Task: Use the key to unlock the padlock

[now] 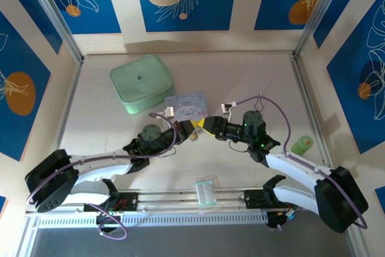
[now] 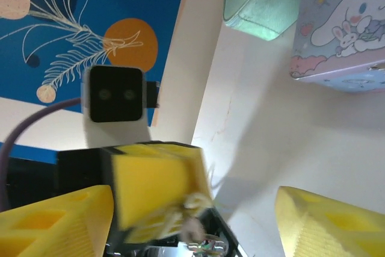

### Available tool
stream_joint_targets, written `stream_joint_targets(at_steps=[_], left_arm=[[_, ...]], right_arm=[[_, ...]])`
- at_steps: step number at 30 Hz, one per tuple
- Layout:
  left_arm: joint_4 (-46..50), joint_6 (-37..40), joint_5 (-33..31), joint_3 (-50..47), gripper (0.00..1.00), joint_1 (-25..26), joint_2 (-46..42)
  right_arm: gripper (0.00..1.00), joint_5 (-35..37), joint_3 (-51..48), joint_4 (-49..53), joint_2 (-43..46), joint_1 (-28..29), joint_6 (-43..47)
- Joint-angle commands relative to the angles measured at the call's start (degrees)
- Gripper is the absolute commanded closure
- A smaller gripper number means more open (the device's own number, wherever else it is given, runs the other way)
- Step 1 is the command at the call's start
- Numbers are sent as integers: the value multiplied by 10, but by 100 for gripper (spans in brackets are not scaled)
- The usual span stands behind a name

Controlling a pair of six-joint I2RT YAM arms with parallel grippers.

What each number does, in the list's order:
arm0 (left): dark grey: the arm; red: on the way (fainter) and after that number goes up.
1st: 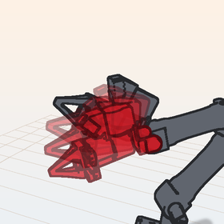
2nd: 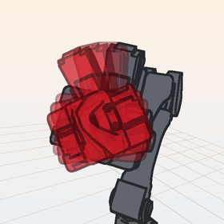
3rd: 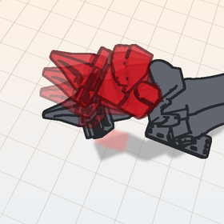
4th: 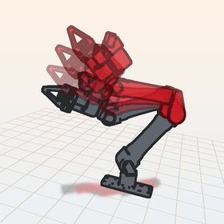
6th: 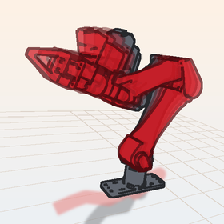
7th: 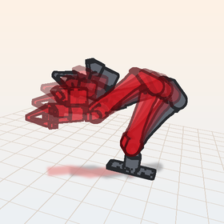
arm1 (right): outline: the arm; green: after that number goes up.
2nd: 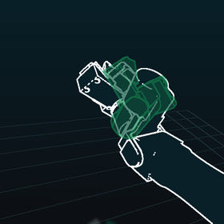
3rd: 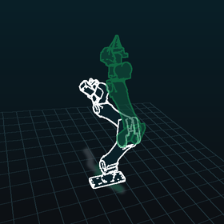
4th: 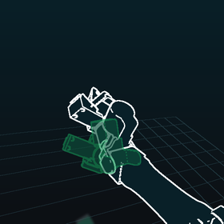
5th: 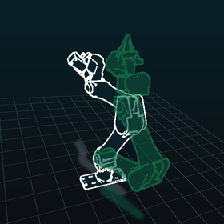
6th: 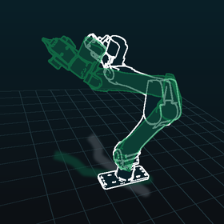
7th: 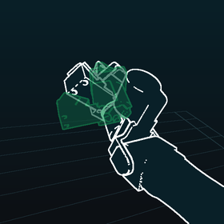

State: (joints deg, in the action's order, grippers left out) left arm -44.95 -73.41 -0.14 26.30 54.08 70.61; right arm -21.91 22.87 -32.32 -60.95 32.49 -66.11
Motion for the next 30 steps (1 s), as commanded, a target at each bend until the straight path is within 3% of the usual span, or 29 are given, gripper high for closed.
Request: stream_joint_targets(at_steps=[1,5,16,20,22,30], left_arm=[[8,14,-28,-7,100,1,-35],[35,25,-29,-1,100,0,-50],[-34,5,-22,-13,100,-6,-17],[-47,-4,-14,-9,100,-7,-8],[-58,-8,-14,-10,100,-7,-2],[-106,-30,-22,-21,100,-9,23]], right_arm=[[37,-49,-8,-94,-32,-2,-33],[41,-58,-8,-145,-57,8,-39],[58,-60,-16,-169,-61,23,-37],[59,-57,-24,-196,-65,22,-46],[65,-58,-23,-199,-66,23,-46],[67,-58,-27,-202,-68,23,-51]])
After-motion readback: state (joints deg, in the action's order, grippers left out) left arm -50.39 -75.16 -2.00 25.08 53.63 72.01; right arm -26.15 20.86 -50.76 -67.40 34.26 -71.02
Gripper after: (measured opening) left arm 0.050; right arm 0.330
